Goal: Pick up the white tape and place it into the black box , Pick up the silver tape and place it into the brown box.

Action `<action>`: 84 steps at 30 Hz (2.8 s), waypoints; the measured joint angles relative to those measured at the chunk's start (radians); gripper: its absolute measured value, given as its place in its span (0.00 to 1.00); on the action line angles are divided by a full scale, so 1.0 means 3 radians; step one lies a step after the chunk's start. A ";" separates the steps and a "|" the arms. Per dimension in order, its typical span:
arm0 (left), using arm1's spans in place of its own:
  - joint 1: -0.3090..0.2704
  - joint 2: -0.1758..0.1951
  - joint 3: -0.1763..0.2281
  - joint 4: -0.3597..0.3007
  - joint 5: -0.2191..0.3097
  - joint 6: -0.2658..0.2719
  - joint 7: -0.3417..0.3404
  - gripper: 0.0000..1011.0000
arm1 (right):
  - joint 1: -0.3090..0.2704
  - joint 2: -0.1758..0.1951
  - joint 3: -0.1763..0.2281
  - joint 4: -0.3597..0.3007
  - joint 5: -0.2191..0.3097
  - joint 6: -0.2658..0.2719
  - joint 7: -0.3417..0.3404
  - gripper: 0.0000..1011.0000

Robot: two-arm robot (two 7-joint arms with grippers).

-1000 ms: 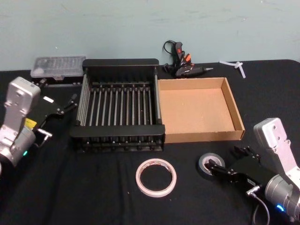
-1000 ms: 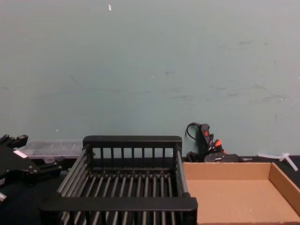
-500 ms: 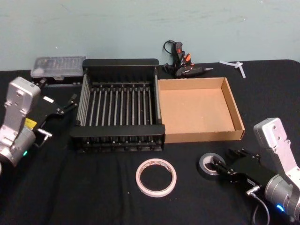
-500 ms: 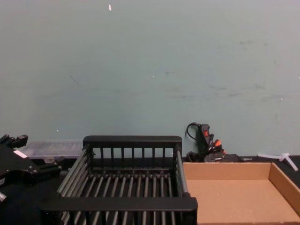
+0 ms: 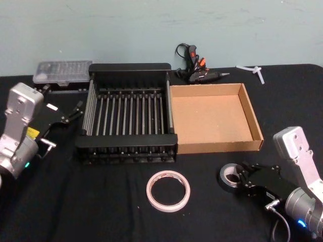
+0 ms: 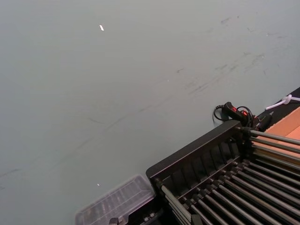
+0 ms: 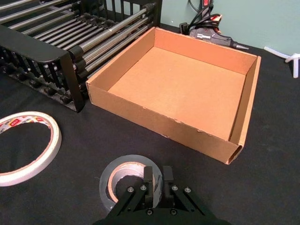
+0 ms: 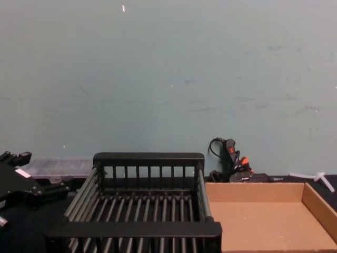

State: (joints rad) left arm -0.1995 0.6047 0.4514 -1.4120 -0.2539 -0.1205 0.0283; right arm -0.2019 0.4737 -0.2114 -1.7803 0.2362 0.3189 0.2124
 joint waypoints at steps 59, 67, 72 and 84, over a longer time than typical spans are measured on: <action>0.0000 0.0000 0.0000 0.0000 0.0000 0.0000 0.0000 0.99 | 0.1158 -0.0316 -0.0072 0.0498 -0.0284 -0.0349 0.0219 0.12; 0.0000 0.0000 0.0000 0.0000 0.0000 0.0000 0.0000 0.99 | 0.1556 -0.0486 -0.0176 0.1026 -0.0403 -0.0413 0.0228 0.12; 0.0000 0.0000 0.0000 0.0000 0.0000 0.0000 0.0000 0.99 | 0.1723 -0.0576 -0.0223 0.1290 -0.0463 -0.0377 0.0220 0.12; 0.0000 0.0000 0.0000 0.0000 0.0000 0.0000 0.0000 0.99 | 0.1948 -0.0780 -0.0268 0.1769 -0.0532 -0.0232 0.0192 0.12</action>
State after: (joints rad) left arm -0.1996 0.6047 0.4514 -1.4120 -0.2539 -0.1205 0.0283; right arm 0.3825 0.2398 -0.2917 -1.2497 0.0764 0.2492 0.2700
